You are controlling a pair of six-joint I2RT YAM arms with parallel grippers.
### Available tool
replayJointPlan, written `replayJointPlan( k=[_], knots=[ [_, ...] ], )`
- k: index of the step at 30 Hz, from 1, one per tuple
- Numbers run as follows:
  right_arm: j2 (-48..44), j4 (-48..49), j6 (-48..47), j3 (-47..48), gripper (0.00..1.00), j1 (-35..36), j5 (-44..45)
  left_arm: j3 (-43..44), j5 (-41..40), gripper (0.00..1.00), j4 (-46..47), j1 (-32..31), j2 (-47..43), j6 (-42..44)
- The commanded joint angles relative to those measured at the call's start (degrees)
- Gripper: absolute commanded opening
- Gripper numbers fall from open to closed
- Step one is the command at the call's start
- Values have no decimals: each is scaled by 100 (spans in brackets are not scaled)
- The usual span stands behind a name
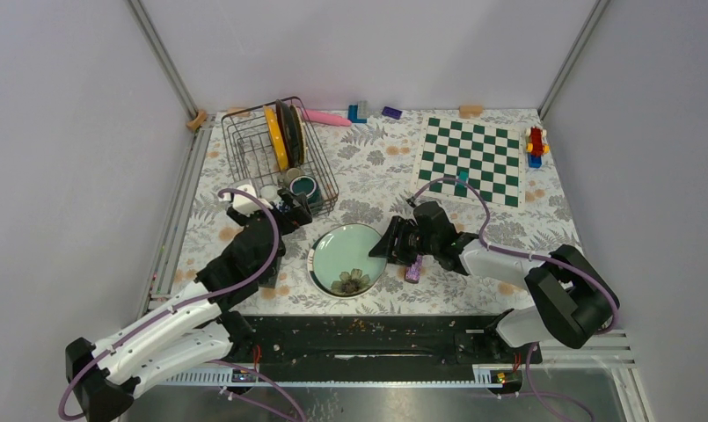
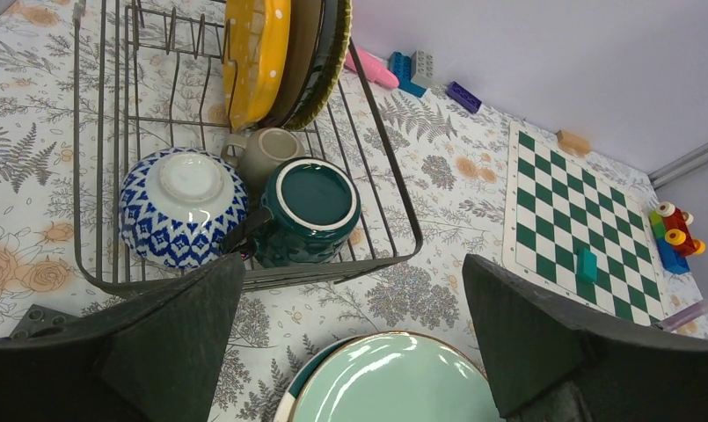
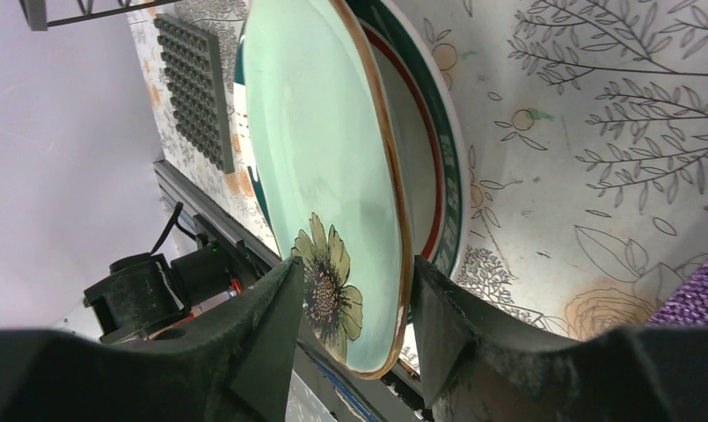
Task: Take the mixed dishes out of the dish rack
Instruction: Place the plate at the center of the board.
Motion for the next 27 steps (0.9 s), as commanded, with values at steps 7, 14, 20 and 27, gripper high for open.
replayJointPlan(
  k=[7,14,20,27],
  knots=[
    [-244,-390,-297,392,61,43,299,110,73,99,146,58,32,-45],
    [-222,-473,-365,432,67,41,272,123,99,99,126,60,40,-28],
    [-164,-566,-469,517,74,43,213,150,144,99,98,71,113,-8],
    [21,-971,-822,746,84,167,241,197,228,99,80,71,205,4]
  ],
)
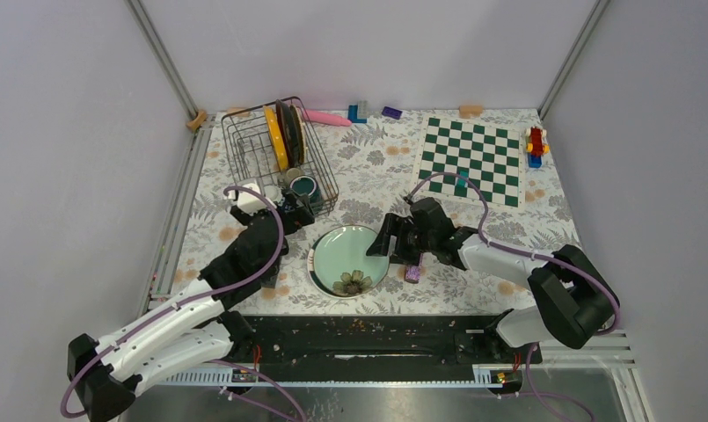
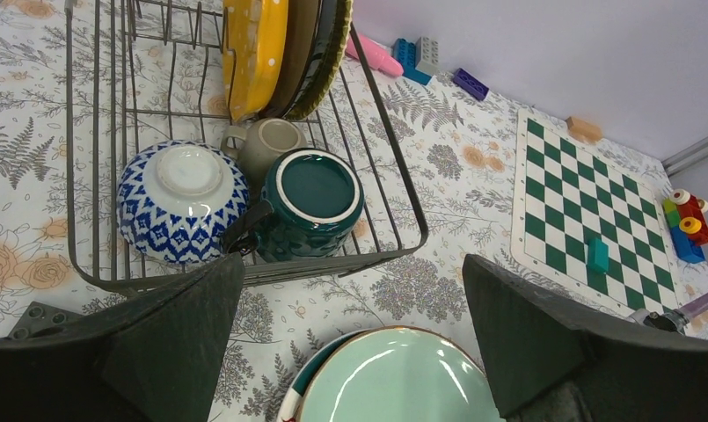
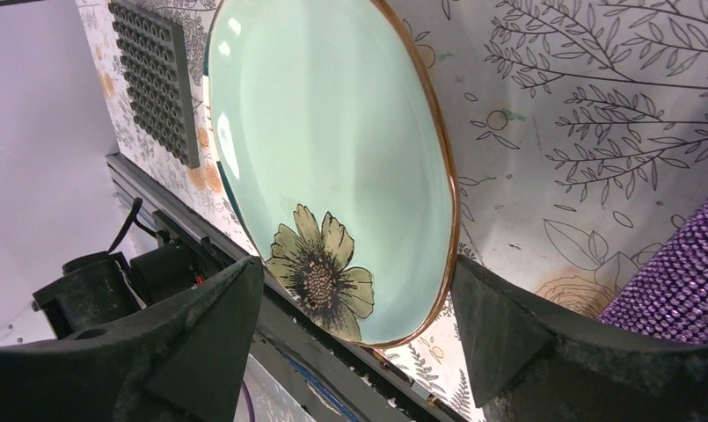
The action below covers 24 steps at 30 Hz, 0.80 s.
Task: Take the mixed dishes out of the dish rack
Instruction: Place the plate at the center of the board.
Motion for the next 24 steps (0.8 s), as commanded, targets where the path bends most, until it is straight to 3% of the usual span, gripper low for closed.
replayJointPlan(
  k=[1,12,17,24],
  knots=[
    [50,-293,-380,457,85,173,143,208,149,99,84,30,58,-3],
    [78,-884,-707,647,90,273,557,399,91,99,-104,40,331,-48],
    [3,-903,-802,620,100,283,590,583,99,99,-337,124,491,-140],
    [-514,-1349,-986,568,100,283,1364,1198,462,99,-831,793,928,-317]
  ],
)
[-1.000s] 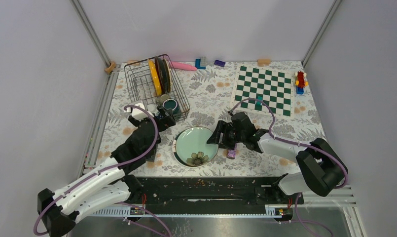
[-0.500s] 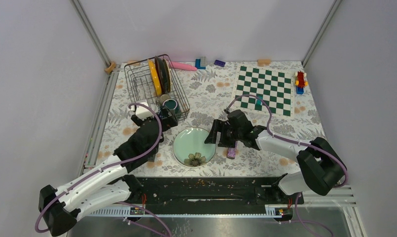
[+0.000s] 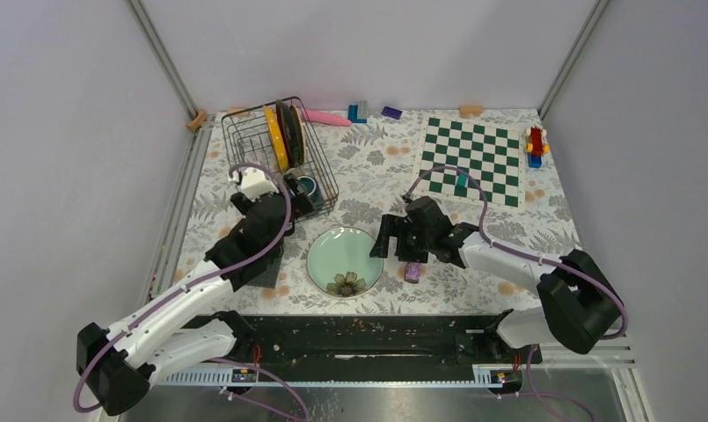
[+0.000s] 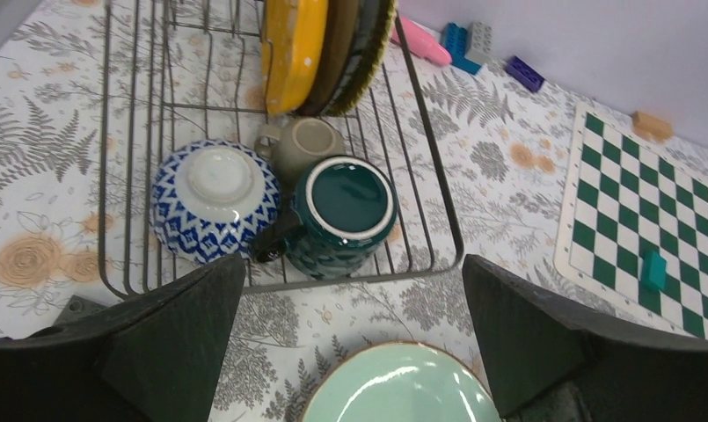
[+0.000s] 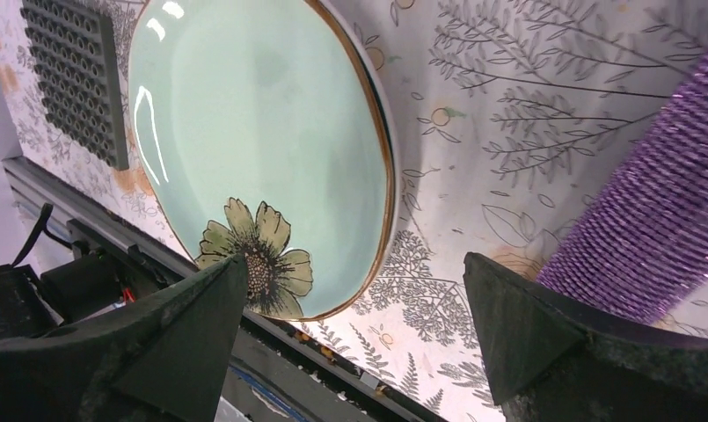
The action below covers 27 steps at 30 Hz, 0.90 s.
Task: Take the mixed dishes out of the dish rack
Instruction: Place the plate at the center of the board, then pick up the plate from the dish rack.
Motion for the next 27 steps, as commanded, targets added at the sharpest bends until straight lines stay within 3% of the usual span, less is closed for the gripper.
replayJointPlan(
  k=[1,8,13,18,22,27],
  knots=[
    [-541,-401,-280,97,100,51,773,655,333,99,-232,494,256,-191],
    [-1699,-521,-235,-447,100,54,1670,1477,839,99,-134,1781,892,14],
    [-2750,-572,-89,-850,100,49,2113,2303,2439,99,131,2892,1652,244],
    [-4045,-545,95,-1334,100,52,2762,3494,3257,99,-297,3583,2810,325],
    [-4894,-463,211,-1684,100,50,3188,3989,4227,97,-46,4059,3645,258],
    [-5282,-472,154,-1777,100,53,3292,4768,4782,92,-337,4234,4572,273]
  ],
)
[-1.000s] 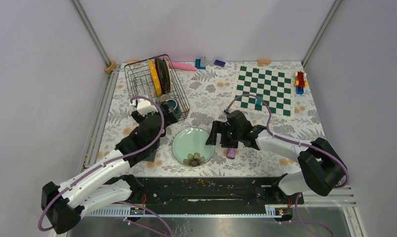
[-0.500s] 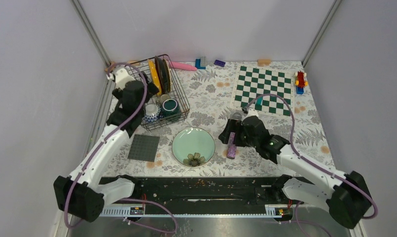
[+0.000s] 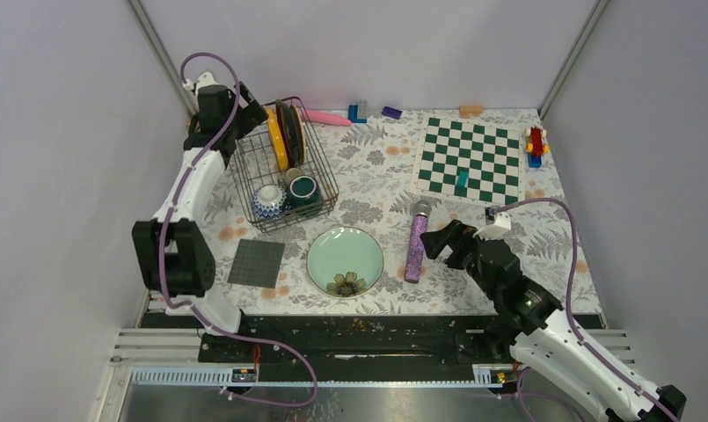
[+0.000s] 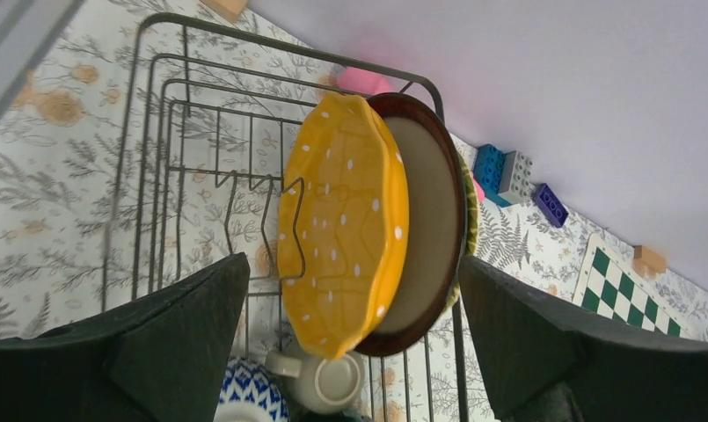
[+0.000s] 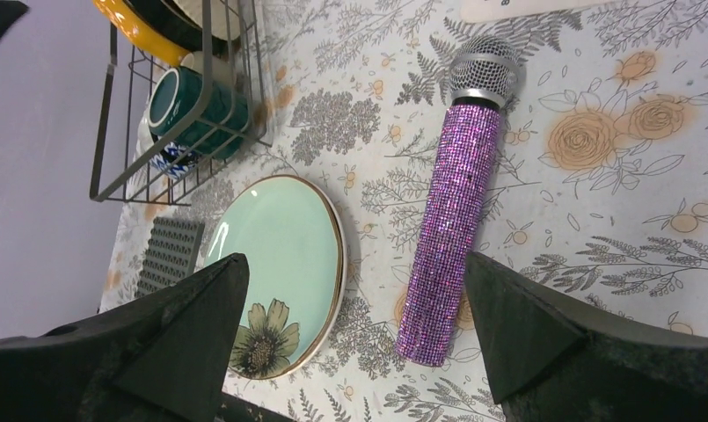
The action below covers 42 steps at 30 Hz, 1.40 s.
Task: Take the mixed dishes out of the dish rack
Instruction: Pick up the plate from the dish rack.
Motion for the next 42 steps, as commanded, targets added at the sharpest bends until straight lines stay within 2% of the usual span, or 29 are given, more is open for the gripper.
replayJointPlan(
  k=[1,5,11,29,37,42],
  knots=[
    [-108,125,33,-29,100,44,423,710,961,91,-40,78,563,110],
    [81,115,-45,31,99,46,406,1014,1168,87,-101,80,966,131],
    [240,114,-111,80,100,43,392,1601,725,72,-670,82,1508,138],
    [160,170,-119,-36,100,46,722,1996,1031,66,-918,79,2254,16],
    [189,165,-139,-50,100,43,805,2128,1202,59,-959,78,2425,-60],
    [149,171,-157,-75,100,40,948,2253,1032,54,-1190,79,2464,-205]
  ],
)
